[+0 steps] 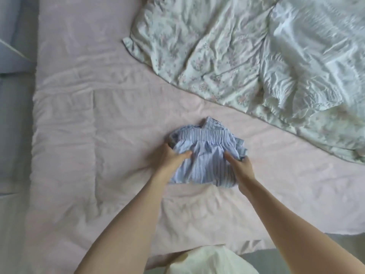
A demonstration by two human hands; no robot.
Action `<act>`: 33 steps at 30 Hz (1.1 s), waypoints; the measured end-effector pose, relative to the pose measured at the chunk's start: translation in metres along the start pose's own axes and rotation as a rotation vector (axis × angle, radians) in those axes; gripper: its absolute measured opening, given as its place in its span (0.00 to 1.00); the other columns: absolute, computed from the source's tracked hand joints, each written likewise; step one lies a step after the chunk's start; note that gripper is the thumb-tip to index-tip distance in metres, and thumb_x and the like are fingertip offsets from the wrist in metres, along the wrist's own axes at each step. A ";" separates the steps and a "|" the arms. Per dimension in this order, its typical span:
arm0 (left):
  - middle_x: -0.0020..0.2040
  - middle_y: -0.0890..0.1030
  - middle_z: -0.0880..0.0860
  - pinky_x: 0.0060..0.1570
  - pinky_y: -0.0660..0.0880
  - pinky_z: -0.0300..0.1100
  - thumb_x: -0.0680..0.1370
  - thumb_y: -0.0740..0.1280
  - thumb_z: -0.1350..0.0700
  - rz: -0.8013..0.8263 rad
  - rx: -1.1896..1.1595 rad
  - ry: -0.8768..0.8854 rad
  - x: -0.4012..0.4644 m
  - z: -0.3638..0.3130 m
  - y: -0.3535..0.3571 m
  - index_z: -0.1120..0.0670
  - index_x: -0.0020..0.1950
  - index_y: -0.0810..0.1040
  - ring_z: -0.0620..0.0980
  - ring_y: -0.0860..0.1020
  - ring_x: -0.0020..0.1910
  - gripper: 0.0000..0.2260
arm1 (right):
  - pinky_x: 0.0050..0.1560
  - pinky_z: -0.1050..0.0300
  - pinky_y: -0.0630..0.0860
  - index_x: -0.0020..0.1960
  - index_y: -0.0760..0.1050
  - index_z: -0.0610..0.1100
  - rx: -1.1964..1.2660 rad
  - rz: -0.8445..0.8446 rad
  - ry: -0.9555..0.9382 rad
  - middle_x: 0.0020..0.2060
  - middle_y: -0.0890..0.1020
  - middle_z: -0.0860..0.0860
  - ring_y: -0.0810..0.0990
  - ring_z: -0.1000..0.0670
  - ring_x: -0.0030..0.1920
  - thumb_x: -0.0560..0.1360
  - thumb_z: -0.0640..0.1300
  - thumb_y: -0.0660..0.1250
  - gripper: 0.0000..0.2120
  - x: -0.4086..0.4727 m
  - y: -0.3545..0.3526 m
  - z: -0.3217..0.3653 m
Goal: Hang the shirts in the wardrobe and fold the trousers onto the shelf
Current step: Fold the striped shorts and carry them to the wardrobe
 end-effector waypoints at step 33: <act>0.44 0.71 0.41 0.32 0.67 0.25 0.75 0.68 0.55 -0.754 -0.215 0.531 -0.288 0.023 -0.763 0.52 0.60 0.67 0.32 0.70 0.33 0.17 | 0.48 0.49 0.75 0.60 0.74 0.47 -0.355 0.575 -1.301 0.45 0.82 0.47 0.79 0.42 0.48 0.77 0.37 0.58 0.14 -0.606 0.536 0.124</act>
Point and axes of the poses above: each hand's wrist, its own x-axis towards the middle knuckle, its own y-axis out of the palm, z = x × y, the point moved 4 cm from there along x, towards the middle knuckle
